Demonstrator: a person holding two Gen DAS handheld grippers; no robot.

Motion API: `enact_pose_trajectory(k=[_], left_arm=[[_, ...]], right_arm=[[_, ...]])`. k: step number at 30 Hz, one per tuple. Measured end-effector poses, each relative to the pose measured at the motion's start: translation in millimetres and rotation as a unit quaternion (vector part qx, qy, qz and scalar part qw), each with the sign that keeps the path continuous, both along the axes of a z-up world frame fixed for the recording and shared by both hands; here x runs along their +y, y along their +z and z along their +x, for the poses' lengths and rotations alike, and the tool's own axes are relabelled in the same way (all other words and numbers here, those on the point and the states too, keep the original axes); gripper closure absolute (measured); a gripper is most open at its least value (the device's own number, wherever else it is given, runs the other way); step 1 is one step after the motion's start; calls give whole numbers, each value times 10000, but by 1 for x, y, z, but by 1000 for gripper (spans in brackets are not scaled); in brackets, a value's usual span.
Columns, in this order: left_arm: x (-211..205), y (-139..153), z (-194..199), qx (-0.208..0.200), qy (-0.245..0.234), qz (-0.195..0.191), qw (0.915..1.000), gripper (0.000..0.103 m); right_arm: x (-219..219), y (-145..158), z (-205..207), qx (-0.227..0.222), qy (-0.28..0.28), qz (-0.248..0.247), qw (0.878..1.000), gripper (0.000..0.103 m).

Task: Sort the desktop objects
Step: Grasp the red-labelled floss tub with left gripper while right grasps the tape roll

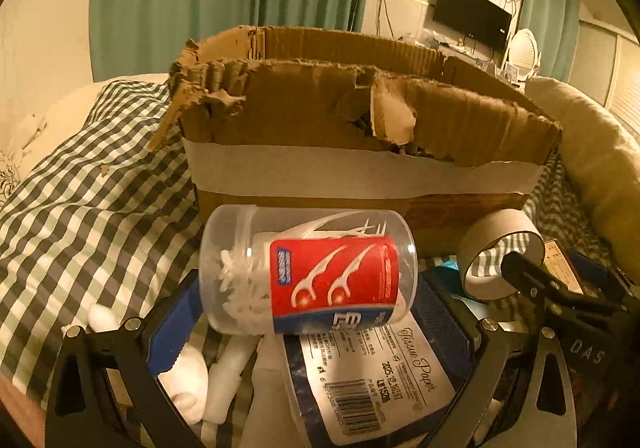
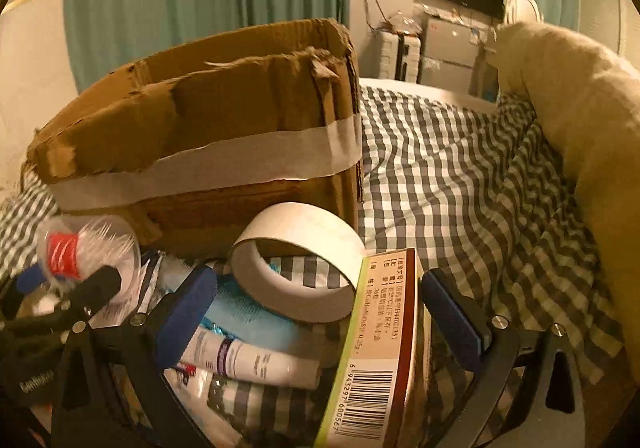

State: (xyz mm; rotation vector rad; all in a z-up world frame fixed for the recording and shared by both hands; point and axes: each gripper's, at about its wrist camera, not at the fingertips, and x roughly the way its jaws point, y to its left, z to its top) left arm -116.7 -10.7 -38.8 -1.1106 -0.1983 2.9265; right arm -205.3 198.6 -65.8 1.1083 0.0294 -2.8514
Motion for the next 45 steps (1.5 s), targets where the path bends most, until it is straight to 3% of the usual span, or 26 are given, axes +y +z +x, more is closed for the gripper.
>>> enact_pose_trajectory(k=[9,13,22,25,30,32,36,45], left_arm=[[-17,-6,-10,-295,252,437,9983,0],[-24,-8,-11,-382,347,566,9971,0],[-19,-11,-8,-422,371,438,9975,0],[-19,-9,-8,-358,346,448,9978,0],[-20,-6,-5,-229,269,515,9980,4],[-19,-6,-5,-221,236,496,9982,6],[-20,-4,-4,-177,208,460,9986,11],[-23,-1,1,-98,253,535,9982,13]], right_arm=[[-9,-4,-14,-152,107,-336,9993,0],[-1,-5,-17,-457,221,-1058,9931,0],[4,-7,-27,-663,17,-1647,9841,0],[-1,-14,-37,-829,-99,-1650,9828,0],[-4,-14,-36,-697,-31,-1506,9861,2],[-5,-13,-34,-656,31,-1512,9863,12],[-7,-9,-28,-588,104,-1404,9883,22],[-2,2,-16,-402,233,-1225,9914,22]])
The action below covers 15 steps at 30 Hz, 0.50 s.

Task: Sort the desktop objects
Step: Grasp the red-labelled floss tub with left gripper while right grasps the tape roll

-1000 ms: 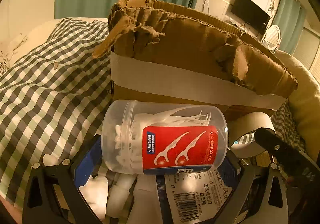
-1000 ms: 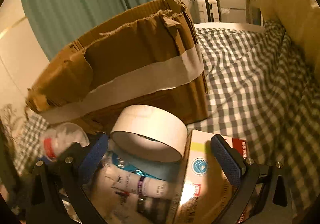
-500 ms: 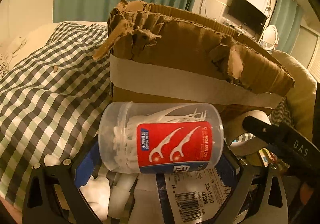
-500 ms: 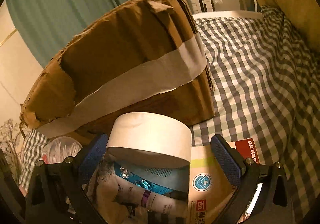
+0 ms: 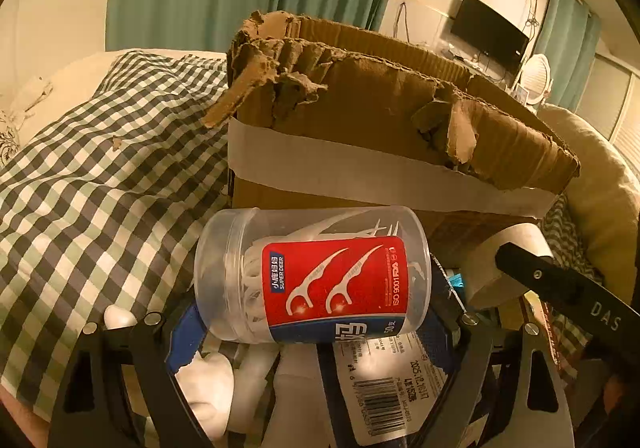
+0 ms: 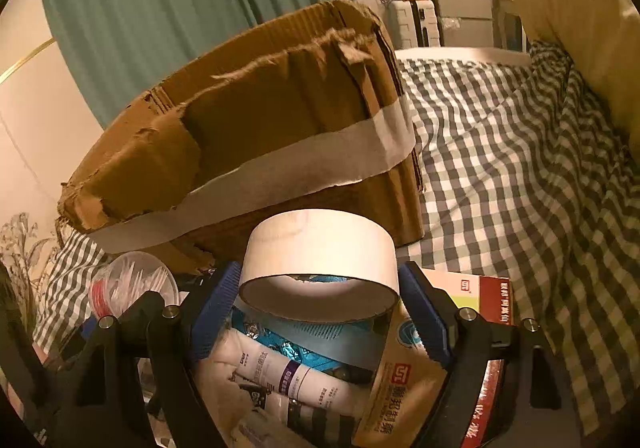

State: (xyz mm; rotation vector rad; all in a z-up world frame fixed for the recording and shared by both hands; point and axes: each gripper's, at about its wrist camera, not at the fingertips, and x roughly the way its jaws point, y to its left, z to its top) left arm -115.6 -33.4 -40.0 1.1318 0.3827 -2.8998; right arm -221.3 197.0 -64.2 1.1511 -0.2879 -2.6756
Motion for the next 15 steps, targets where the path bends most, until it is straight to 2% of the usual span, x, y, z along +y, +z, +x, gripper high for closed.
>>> enact_pose_trajectory(k=[8,15], left_arm=[[-5,8,10,124,43,-37,9999,13],[-4,20,22,309,-145,59,9994,13]], right_arm=[[-1,13,16,241,67,260,9993,22],[-8,28,36,447,169,434,9979,22]])
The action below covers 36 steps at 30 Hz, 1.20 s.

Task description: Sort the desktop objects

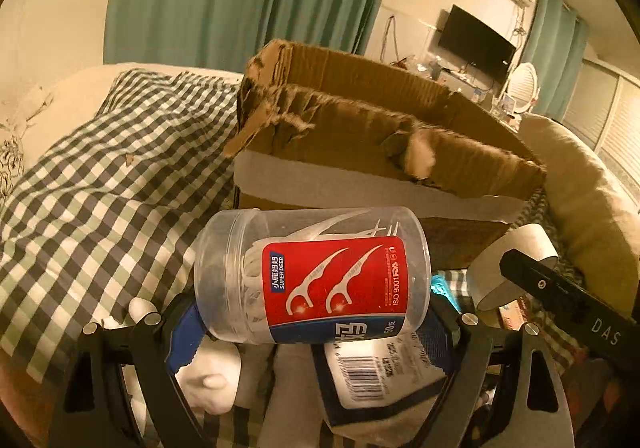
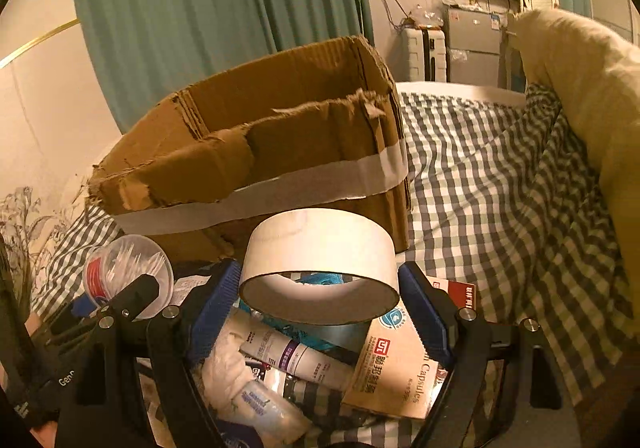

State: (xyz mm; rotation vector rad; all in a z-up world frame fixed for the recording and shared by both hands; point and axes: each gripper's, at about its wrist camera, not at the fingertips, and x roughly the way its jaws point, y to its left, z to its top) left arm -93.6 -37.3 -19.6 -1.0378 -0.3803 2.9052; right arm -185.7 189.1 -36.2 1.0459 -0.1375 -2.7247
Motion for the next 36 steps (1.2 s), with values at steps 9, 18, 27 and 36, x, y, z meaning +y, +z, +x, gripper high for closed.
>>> enact_pose_trajectory(k=[9,18,27,36], left_arm=[[2,16,18,207,-45,-15,9998,13],[6,40,38,510,-84,-5,9987,13],[9,70,48,743,-85,10,9972,13],[2,96,42,825,-31,121,9965,13]], right_arm=[[-3,19,25,205,54,75,9997,22],[-1,37,50,406,116,37,9991,22],[1,60,65,582,223,-76,9980,22],[-2,85,55,820,419,-104,9957,22]])
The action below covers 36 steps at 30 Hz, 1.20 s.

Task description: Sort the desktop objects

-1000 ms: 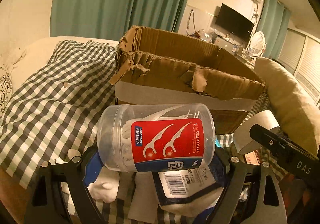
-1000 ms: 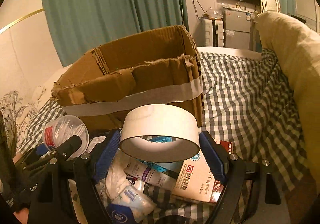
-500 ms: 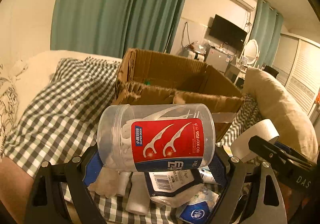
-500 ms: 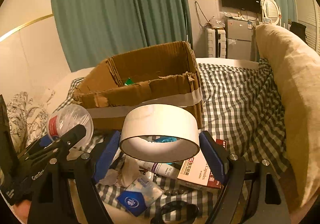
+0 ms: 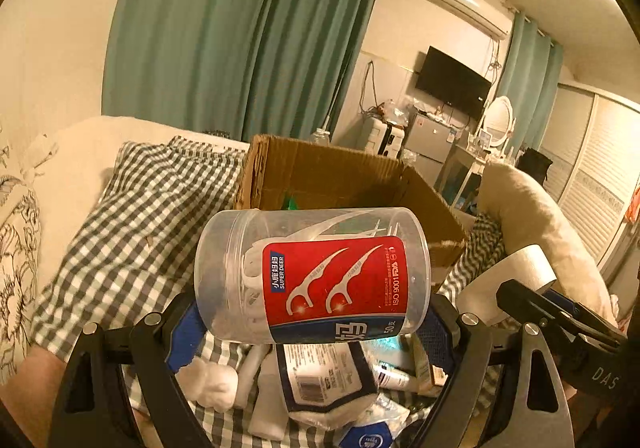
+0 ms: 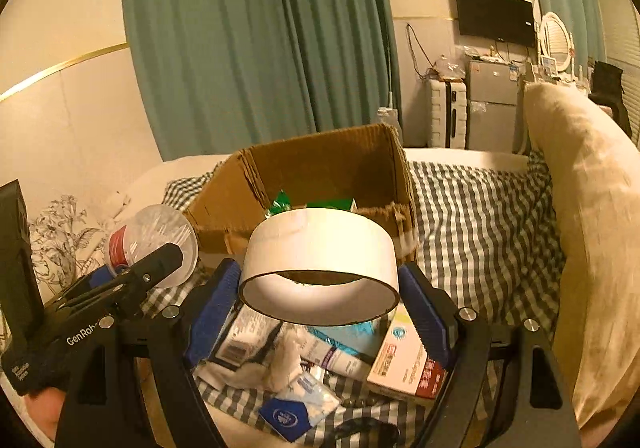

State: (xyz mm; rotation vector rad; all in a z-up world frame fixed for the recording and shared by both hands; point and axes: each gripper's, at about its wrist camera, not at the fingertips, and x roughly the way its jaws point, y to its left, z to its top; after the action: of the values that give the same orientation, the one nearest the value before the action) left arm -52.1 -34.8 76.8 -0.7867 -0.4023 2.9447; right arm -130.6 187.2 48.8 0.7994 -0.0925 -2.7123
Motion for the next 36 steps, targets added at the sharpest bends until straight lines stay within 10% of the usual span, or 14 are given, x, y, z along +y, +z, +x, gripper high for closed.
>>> enact_pose_trajectory(k=[18,31,36], left_arm=[[-6,53,-85,451,-267,-570,9970,18],[-23,6,-73,-265,-239,-144,9993,22],[-30,-23,-33,-707,-123,163,9973,5]], right_arm=[[-16,28,-80,272,178,33,9995,22],[4,-1,-86,-25,17,-162,9999,22],[7,-9,-63,-125,13,-154,9998,23]])
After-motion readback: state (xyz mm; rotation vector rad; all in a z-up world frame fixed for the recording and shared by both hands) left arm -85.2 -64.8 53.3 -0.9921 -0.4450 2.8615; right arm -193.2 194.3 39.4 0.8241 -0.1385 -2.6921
